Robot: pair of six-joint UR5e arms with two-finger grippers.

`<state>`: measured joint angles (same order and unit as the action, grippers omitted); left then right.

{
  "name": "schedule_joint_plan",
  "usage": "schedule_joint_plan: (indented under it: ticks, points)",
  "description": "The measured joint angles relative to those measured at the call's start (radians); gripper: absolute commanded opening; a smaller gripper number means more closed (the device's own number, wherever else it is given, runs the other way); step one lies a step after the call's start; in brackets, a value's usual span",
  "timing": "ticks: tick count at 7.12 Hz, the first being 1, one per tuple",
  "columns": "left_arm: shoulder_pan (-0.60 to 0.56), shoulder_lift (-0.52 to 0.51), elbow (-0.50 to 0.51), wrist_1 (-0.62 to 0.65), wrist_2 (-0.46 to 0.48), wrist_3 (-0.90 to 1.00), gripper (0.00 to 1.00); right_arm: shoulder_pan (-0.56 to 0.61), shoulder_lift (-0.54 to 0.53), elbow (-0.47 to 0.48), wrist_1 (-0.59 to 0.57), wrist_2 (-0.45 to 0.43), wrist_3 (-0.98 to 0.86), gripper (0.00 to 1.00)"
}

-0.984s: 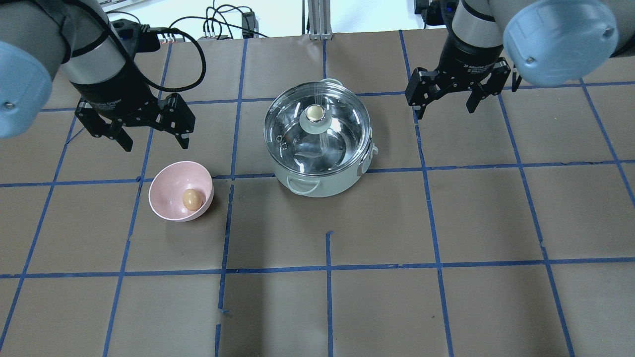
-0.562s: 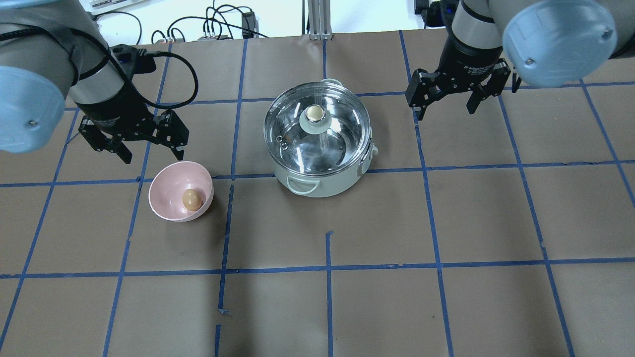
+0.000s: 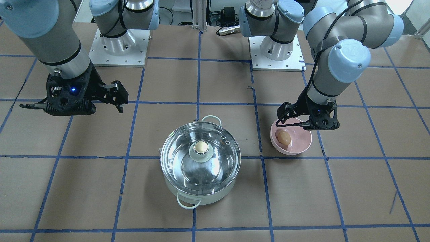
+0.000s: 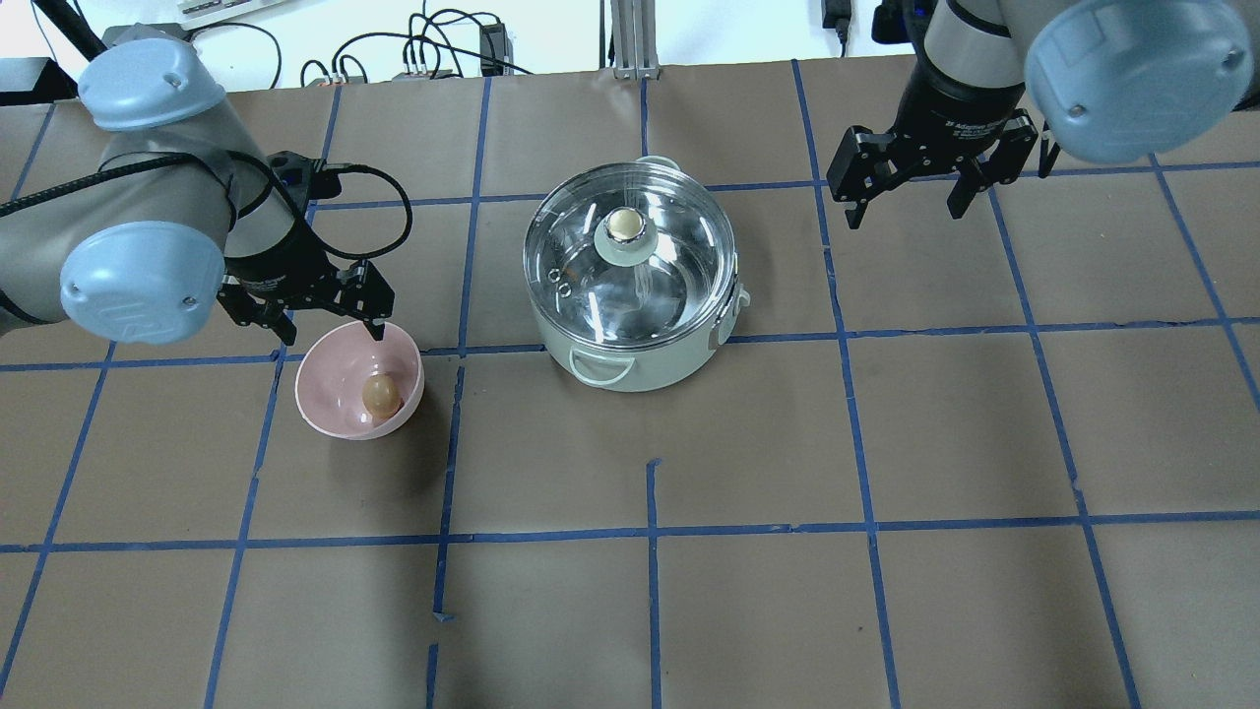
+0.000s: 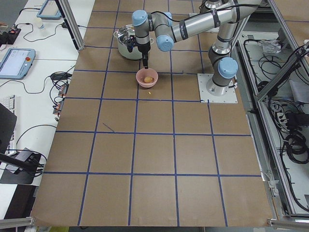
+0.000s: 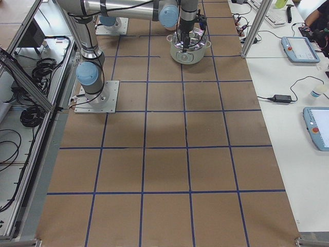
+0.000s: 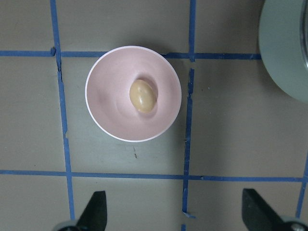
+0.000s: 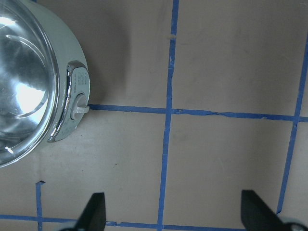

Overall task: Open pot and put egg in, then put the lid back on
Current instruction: 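Move the left gripper over the pink bowl toward the egg, then lower the left gripper into the pink bowl around the egg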

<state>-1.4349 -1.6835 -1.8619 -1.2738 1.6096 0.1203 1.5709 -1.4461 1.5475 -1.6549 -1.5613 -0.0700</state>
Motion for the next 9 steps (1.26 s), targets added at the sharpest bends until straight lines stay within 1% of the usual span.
schedule_joint_plan:
  ticks: [2,3,5,7,9]
  points:
    - [0.042,-0.008,-0.027,0.007,-0.006,0.081,0.96,-0.002,0.001,-0.001,-0.008,-0.002,0.003,1.00]
    - [0.062,-0.012,-0.043,0.019,-0.009,0.097,0.96,-0.003,-0.001,-0.008,-0.008,-0.002,0.001,1.00]
    - [0.063,-0.024,-0.069,0.091,-0.011,0.039,0.95,-0.002,0.000,-0.027,-0.018,0.001,-0.003,1.00]
    - [0.052,-0.036,-0.086,0.170,-0.011,-0.031,0.95,-0.002,0.006,-0.025,-0.039,0.006,-0.001,1.00]
    - [0.050,-0.050,-0.140,0.274,-0.033,-0.059,0.95,-0.003,0.010,-0.021,-0.051,0.005,-0.018,1.00]
